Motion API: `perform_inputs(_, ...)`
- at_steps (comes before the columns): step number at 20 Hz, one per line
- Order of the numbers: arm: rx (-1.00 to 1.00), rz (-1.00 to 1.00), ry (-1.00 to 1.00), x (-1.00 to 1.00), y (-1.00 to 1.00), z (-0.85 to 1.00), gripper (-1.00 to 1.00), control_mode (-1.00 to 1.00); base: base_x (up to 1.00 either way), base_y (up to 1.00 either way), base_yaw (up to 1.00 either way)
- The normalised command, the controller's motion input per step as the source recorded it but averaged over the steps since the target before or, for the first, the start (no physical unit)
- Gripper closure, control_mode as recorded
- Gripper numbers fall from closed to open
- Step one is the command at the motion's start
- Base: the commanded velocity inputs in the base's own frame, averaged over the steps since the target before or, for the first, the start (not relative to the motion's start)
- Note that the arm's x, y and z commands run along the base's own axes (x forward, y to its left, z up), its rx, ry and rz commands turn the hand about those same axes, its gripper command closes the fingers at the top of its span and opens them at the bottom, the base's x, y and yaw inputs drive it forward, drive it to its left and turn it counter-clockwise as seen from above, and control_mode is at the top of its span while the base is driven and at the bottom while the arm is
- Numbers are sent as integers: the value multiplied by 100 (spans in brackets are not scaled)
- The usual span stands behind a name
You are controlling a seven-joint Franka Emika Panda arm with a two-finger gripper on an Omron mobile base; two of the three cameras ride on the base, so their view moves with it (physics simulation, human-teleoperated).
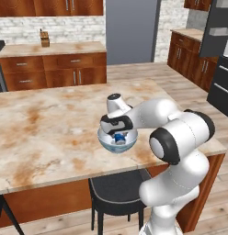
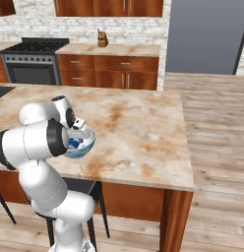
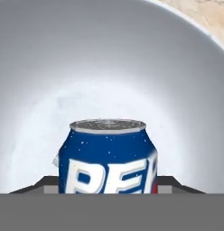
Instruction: Open the fridge, grab two sodas, and place both sodas inside the bowl with ice on the dining counter.
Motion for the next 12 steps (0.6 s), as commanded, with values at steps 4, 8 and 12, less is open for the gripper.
perform_inputs(4,0,0,-5,0,0,0,-100,-100,0,0,0)
perform_inputs(8,0,0,-11,-11,0,42,-100,-100,0,0,0)
perform_inputs(12,0,0,-14,-31,0,82,-100,-100,0,0,0)
